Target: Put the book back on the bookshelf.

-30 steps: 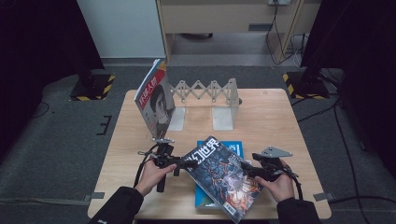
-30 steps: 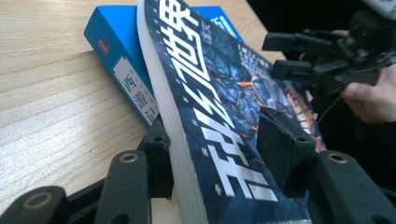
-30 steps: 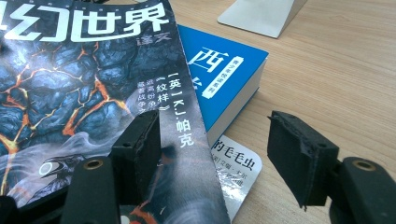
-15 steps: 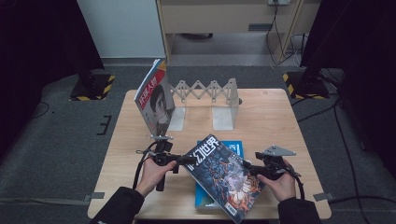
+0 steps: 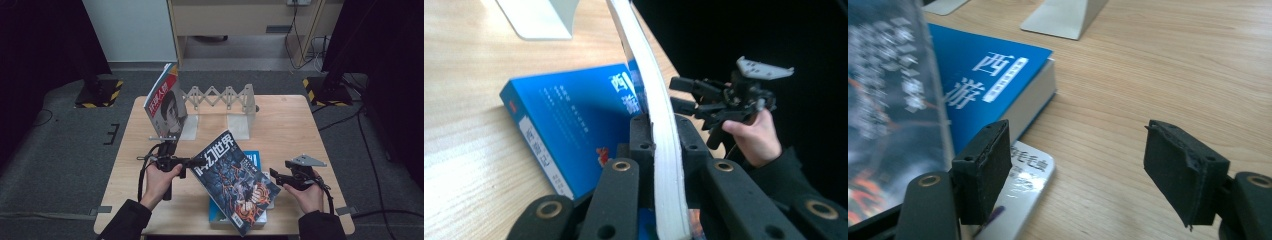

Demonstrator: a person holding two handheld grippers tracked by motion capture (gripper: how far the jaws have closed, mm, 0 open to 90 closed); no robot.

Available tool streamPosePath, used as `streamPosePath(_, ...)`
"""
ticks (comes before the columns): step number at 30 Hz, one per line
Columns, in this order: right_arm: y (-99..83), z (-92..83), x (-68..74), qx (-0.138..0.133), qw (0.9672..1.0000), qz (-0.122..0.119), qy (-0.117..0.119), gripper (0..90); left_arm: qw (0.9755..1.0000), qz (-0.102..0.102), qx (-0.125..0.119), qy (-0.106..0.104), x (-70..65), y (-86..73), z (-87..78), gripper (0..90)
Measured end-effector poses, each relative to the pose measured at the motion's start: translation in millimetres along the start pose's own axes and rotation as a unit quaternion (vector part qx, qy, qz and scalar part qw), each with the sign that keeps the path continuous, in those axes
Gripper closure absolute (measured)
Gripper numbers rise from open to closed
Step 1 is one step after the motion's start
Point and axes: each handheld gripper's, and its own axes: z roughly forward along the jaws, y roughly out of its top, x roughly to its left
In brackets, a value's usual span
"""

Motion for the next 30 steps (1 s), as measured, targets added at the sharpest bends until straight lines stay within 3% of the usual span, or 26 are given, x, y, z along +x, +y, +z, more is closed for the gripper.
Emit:
streamPosePath(9, -3.0, -2.4, -13.5, 0.008, 0.9996, 0.006, -0.027, 26.9, 0.9989, 0.012, -0.045, -0.001, -14.5, 14.8, -27.8, 81.8)
streamPosePath(14, -4.6, -2.6, -18.8, 0.012, 0.9992, 0.006, -0.038, 26.8, 0.9965, 0.040, -0.074, 0.007, -26.9, 24.3, -46.7, 81.9)
streamPosePath(17, -5.6, -2.2, -21.3, 0.017, 0.9988, 0.003, -0.046, 26.5, 0.9938, 0.056, -0.094, 0.018, -34.6, 28.9, -59.0, 81.9)
streamPosePath(20, -7.1, -1.2, -24.2, 0.025, 0.9983, -0.001, -0.053, 26.0, 0.9912, 0.061, -0.116, 0.020, -39.3, 32.8, -71.8, 81.9)
streamPosePath(30, -13.0, 1.6, -36.0, 0.046, 0.9964, 0.002, -0.071, 24.7, 0.9771, 0.082, -0.171, 0.097, -40.9, 39.9, -109.5, 81.9)
